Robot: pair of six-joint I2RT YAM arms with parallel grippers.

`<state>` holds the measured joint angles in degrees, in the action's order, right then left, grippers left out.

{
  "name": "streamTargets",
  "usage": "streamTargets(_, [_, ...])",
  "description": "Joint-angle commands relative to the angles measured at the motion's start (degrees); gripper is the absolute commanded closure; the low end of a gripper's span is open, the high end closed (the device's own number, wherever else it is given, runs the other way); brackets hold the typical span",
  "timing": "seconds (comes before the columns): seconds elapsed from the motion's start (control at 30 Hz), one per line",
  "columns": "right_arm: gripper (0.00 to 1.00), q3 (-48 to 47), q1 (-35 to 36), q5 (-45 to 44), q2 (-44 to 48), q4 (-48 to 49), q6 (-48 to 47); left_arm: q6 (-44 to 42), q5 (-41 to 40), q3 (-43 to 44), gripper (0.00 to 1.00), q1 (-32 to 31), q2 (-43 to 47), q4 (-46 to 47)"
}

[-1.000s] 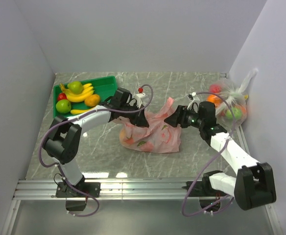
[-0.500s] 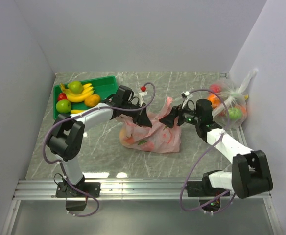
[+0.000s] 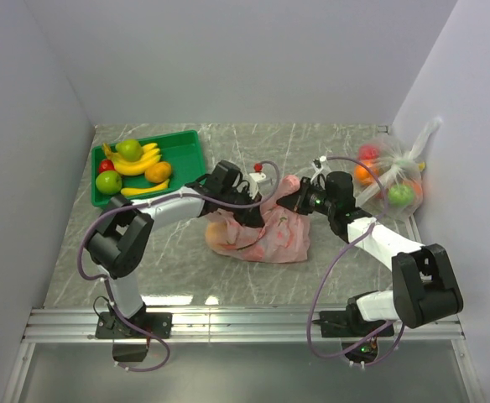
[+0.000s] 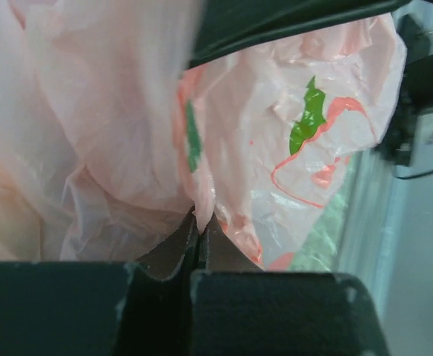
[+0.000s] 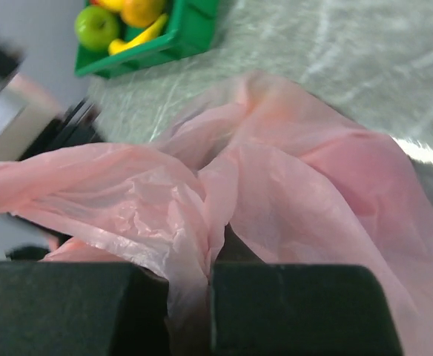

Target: Place the fake fruits into the plastic bag and tie a complex knot

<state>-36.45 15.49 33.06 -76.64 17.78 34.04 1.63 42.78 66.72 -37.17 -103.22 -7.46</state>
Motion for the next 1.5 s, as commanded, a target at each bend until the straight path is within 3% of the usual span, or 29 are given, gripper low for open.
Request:
streamTargets(0.0, [1.00,-2.75,-0.19,-8.17,0.26,-4.06,5.07,-3.03,-7.43,-1.06,0.99,-1.50,2.15,1.92])
streamTargets(0.07, [1.00,-3.01,-0.46,-6.52,0.26,-5.03,5.16,-3.56,-8.06,-1.59,0.99,-1.51,2.15,2.28])
streamTargets(0.17, [0.67,-2.40,-0.28,-0.46,1.05,-2.59,4.81,-4.18,-7.02,-2.03,0.98,-1.42,2.14,2.63])
streamTargets(0.2, [0.46,-1.97,-0.11,0.07,1.49,-2.14,4.89,-4.79,-5.88,-2.20,0.97,-1.42,2.58,2.98])
streamTargets(0.23, [0.40,-1.61,0.24,0.25,1.84,-1.70,4.28,-4.79,-5.09,-2.55,0.97,-1.59,2.76,3.42])
streamTargets(0.5, [0.35,-4.07,4.46,-5.27,0.00,-3.98,0.77,-6.46,-3.15,-0.45,0.92,-1.50,3.02,1.67])
streamTargets(0.63, [0.40,-5.30,5.43,-9.85,-2.36,-6.09,-0.03,-8.74,-2.09,0.43,0.90,-2.03,3.99,0.44])
streamTargets(0.73, [0.56,-6.88,5.61,-11.96,-3.86,-7.67,-0.64,-10.85,-1.47,0.78,0.84,-2.73,4.87,-1.67])
streamTargets(0.83, [0.80,-8.90,6.40,-13.19,-5.09,-11.17,-3.10,-10.68,-1.65,1.39,0.74,-2.82,7.32,-3.86])
streamTargets(0.87, [0.94,-9.34,6.49,-13.28,-5.44,-11.97,-3.89,-10.16,-1.91,1.57,0.66,-2.91,9.33,-4.92])
streamTargets(0.9, [0.99,-9.69,6.66,-13.81,-5.80,-12.85,-5.29,-9.81,-3.57,2.27,0.61,-2.82,10.40,-5.97])
streamTargets(1.03, [1.00,-9.70,7.01,-13.72,-4.93,-13.65,-6.27,-3.84,-4.64,1.93,0.36,0.93,19.35,-9.58])
streamTargets(1.07, [1.00,-9.70,7.19,-13.72,-4.49,-13.82,-6.53,0.26,-3.77,1.32,0.15,2.52,24.24,-9.50])
streamTargets(1.13, [1.00,-9.61,7.37,-13.64,-3.61,-14.17,-7.06,3.02,-0.60,-1.23,0.03,7.44,29.36,-9.67])
streamTargets(1.27, [1.00,-9.52,7.80,-12.85,-2.72,-14.79,-7.50,4.27,1.43,-5.80,0.01,12.64,44.40,-18.51])
streamTargets(1.47, [1.00,-9.17,8.77,-12.14,-2.37,-14.70,-9.52,4.08,-7.70,-13.20,0.01,15.98,54.97,-27.06])
